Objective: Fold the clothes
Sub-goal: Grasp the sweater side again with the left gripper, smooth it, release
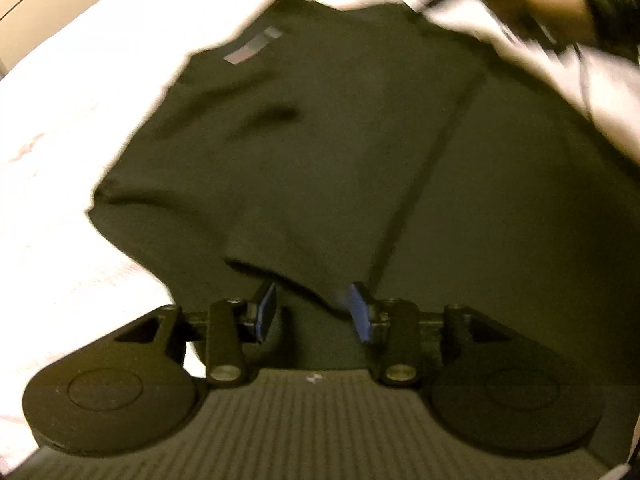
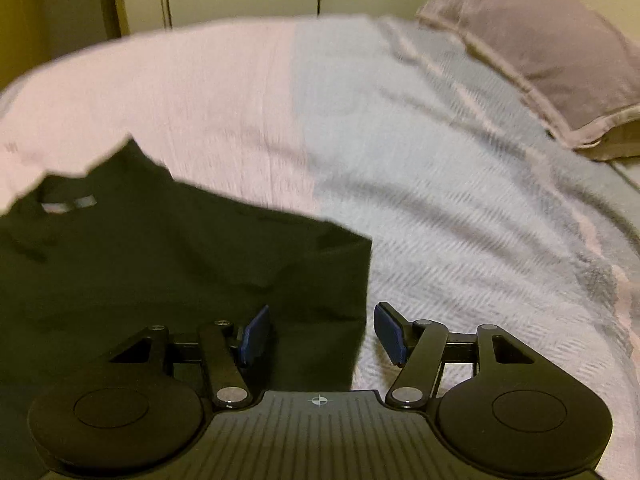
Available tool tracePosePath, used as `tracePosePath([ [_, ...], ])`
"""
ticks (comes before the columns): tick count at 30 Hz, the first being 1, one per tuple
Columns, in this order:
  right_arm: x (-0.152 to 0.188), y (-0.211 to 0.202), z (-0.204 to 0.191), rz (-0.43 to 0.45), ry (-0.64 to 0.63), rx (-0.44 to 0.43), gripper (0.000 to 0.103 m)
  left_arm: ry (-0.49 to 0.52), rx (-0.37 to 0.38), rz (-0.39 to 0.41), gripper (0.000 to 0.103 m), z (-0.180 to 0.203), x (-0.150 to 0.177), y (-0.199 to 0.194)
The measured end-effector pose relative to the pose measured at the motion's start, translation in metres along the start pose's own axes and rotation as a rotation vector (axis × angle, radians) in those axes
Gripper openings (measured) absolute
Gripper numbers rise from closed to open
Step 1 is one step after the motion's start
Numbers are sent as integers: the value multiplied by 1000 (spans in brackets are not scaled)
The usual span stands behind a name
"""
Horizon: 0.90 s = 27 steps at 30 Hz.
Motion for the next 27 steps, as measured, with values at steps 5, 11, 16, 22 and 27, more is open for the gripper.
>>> tracePosePath([
  [5,9,-26,-6,16,17,-18,61,-88,13,15,35,-24,-10,8],
  [11,45,-53,-17,-36,-83,-38,61,-84,15,20,4,-35,-16,9],
  [16,57,-62,-3,-17,-43,13,61,-102,-15,25,3,-45,-10,3],
  [22,67,-56,-4,-58,-80,11,61,-106,-29,6,3,-45,-4,2],
  [27,75,-67,14,-86,-30,52,61,-79,-49,-18,4,-41,-4,-2],
])
Point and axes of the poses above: each gripper's, at about its wrist camera, not at the fingertips, and y roughly the way its jaws point, z to its right, x to its underside, the point moved 9 cm from there along y, roughly the way its jaws point, and after that the axes turned 13 degrees about z, right-handed, at the moved point
